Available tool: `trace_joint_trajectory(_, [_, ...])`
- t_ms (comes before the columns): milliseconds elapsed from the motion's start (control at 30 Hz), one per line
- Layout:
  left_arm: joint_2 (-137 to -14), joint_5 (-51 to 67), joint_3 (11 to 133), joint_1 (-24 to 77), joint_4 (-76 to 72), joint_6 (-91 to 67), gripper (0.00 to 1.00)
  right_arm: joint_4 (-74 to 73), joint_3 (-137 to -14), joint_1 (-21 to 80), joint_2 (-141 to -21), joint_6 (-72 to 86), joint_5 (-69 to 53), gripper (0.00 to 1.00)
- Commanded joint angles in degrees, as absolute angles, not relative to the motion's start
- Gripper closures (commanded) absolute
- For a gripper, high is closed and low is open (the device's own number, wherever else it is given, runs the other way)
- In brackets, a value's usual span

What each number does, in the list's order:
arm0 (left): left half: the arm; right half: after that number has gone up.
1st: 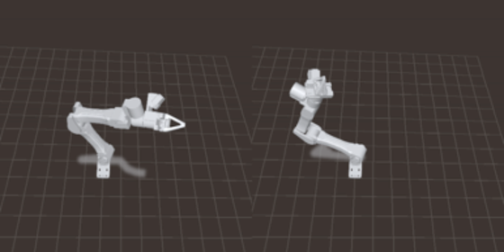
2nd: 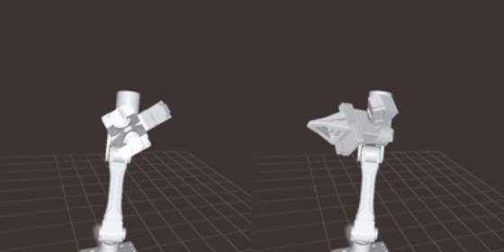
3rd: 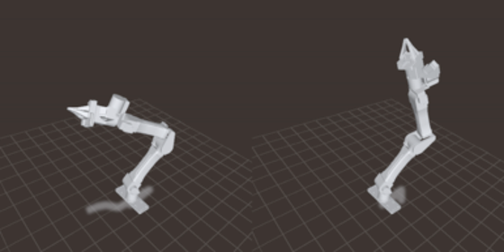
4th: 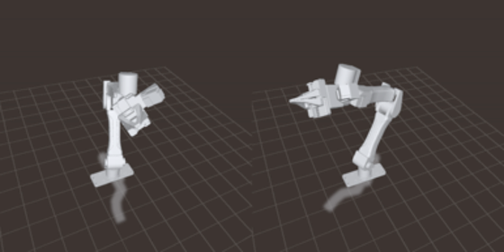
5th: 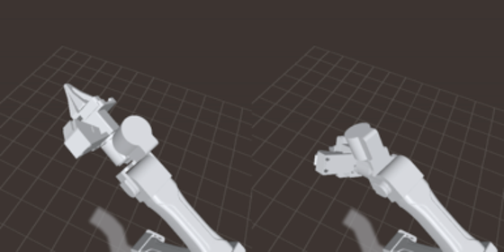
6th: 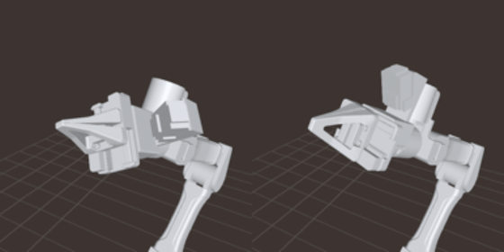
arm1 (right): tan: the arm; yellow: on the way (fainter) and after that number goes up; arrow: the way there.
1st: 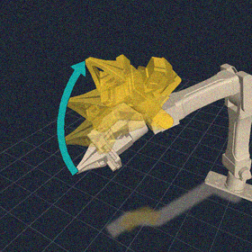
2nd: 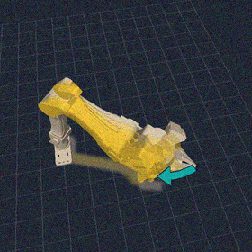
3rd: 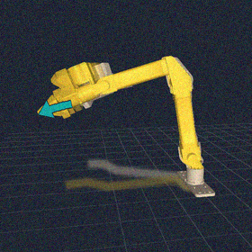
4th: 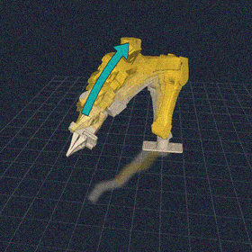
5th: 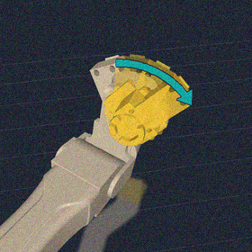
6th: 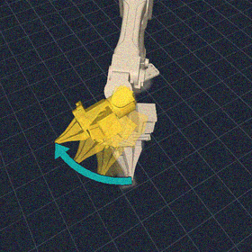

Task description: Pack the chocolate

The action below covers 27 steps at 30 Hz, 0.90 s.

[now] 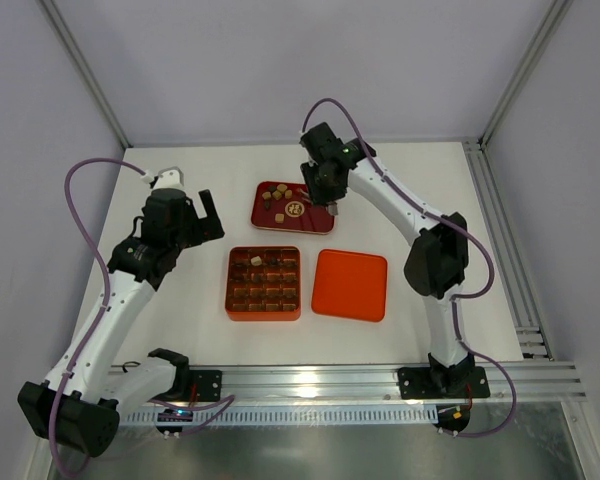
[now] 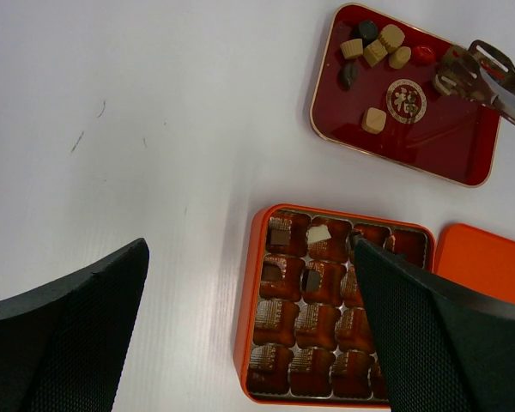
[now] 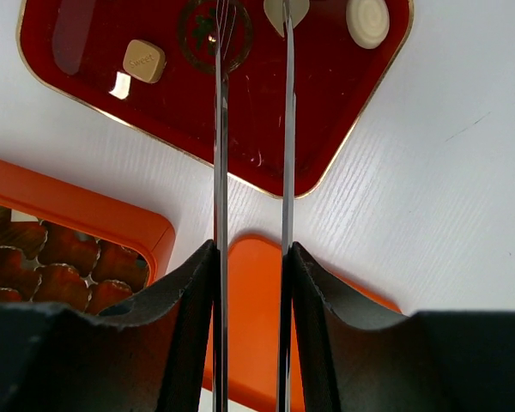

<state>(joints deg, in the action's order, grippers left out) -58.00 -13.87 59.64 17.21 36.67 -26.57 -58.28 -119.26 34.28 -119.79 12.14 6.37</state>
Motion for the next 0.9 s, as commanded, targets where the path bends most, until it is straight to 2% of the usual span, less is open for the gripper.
trace_joint_trajectory(0, [-57.83,-13.80,59.33,16.87,34.45,-26.63,0.00,-58.80,-122.25,34.54,-121.29,11.34,7.91,0.59])
trace_joint_trajectory(867, [-58.10,-13.36,59.41,16.52,34.45,-26.54,0.00,-59.85,-122.17,35.68,-124.63,9.93,11.69,0.60])
